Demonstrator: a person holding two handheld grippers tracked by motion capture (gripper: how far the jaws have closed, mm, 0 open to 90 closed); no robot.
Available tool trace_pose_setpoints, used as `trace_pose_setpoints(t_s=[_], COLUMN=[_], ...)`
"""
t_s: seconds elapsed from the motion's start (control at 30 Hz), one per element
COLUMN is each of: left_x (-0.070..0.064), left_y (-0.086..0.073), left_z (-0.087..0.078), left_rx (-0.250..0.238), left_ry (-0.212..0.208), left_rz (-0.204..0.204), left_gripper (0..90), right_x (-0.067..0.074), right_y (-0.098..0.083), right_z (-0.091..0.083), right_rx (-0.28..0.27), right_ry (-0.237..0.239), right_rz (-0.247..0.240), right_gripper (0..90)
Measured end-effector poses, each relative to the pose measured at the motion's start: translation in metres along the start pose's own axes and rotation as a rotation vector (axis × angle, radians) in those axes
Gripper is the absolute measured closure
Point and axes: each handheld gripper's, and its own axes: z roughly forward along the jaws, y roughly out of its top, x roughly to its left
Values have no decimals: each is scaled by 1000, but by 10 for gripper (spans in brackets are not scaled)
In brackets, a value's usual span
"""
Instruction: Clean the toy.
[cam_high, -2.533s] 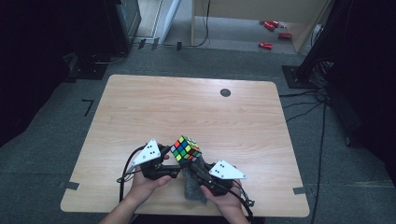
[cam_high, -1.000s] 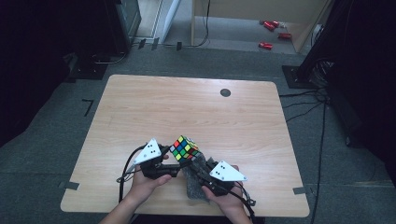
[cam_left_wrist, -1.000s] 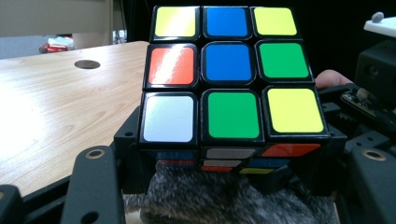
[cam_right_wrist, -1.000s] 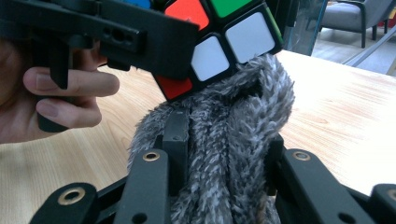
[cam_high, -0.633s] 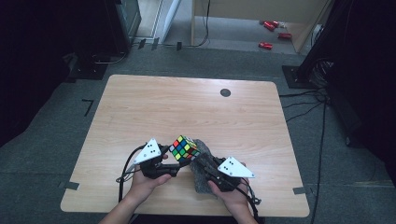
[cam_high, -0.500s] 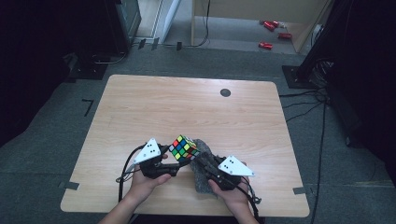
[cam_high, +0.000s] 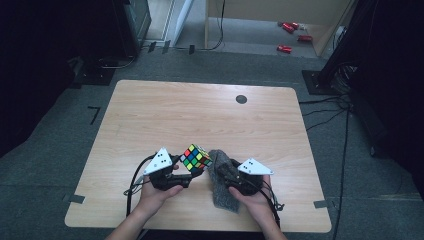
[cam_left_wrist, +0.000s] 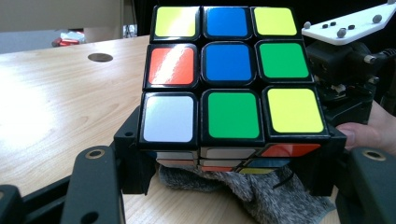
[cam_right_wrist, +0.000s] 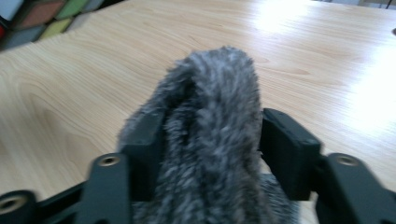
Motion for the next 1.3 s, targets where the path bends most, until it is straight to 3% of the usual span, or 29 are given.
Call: trace_pose_setpoints(t_s=[0.17, 0.33, 0.57, 0.67, 0.8, 1.0, 1.3], left_x=[2, 3, 1, 0, -3, -9, -15], left_y=[0, 4, 10, 12, 13, 15, 16], left_z=[-1, -2, -3, -3, -1, 5, 12], left_rx=[3, 1, 3, 6, 22, 40, 74], left_ry=[9, 7, -18, -18, -22, -30, -46], left_rz=[-8, -23, -58, -68, -69, -72, -104], left_gripper=[350, 349, 349, 349, 350, 350, 350], right_x=[-6, -9, 7, 19, 30, 40, 49], right_y=[3, 6, 4, 4, 5, 5, 5], right_z=[-9, -20, -19, -17, -13, -9, -6], right_rx=[-27, -105, -250, -268, -290, -313, -361], right_ry=[0, -17, 25, 63, 78, 75, 57], right_rz=[-20, -66, -215, -256, -282, -309, -349], right_gripper=[280, 235, 284, 264, 243, 230, 281])
